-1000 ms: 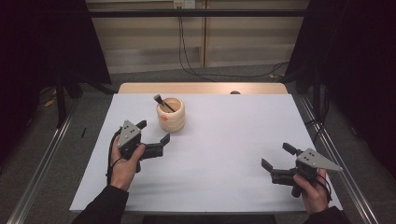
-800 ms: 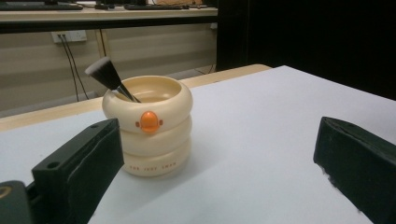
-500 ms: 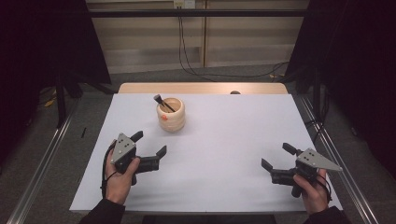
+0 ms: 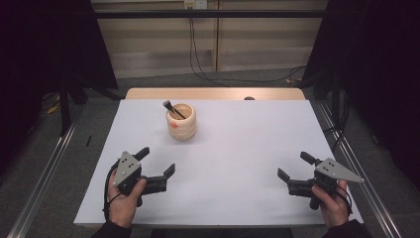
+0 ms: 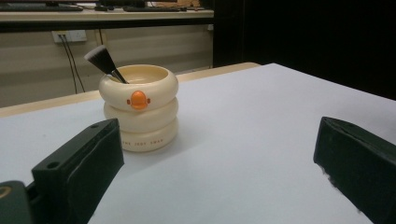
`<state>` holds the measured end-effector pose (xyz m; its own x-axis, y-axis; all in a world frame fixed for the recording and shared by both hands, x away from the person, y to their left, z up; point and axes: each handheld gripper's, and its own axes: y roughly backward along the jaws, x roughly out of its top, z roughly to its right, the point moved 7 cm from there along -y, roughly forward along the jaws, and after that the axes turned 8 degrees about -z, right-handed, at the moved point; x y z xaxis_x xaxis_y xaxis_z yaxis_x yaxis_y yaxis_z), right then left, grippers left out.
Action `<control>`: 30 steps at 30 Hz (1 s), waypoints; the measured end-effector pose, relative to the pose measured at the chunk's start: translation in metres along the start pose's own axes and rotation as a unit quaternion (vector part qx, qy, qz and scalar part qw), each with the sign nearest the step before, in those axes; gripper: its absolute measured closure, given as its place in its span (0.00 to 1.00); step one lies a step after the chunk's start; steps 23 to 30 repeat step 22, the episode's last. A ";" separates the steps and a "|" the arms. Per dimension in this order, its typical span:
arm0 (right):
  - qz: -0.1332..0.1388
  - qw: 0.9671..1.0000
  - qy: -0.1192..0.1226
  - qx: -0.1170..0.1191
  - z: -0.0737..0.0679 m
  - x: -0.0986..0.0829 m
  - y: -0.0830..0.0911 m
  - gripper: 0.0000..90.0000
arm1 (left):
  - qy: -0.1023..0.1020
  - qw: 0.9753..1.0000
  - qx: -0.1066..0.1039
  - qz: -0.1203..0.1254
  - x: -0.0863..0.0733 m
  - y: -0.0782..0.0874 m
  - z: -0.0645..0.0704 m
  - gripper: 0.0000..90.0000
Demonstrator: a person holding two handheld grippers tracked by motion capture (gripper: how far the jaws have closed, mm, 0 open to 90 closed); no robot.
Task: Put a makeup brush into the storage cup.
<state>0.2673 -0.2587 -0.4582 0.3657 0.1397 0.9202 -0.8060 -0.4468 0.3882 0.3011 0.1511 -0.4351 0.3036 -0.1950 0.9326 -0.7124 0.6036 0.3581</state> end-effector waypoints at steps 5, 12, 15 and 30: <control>0.001 1.000 0.000 -0.001 0.000 0.000 0.000 0.01 | 0.003 1.000 0.000 -0.008 -0.005 0.006 0.002 0.02; 0.001 1.000 0.002 -0.005 0.000 0.000 0.000 0.01 | -0.002 1.000 0.001 -0.003 -0.010 0.007 0.000 0.02; 0.001 1.000 0.005 -0.005 0.000 0.000 0.001 0.01 | 0.000 1.000 0.003 -0.006 -0.012 0.007 -0.001 0.02; -0.001 1.000 0.006 -0.003 0.001 -0.001 0.001 0.01 | -0.001 1.000 0.004 -0.004 -0.012 0.008 -0.003 0.02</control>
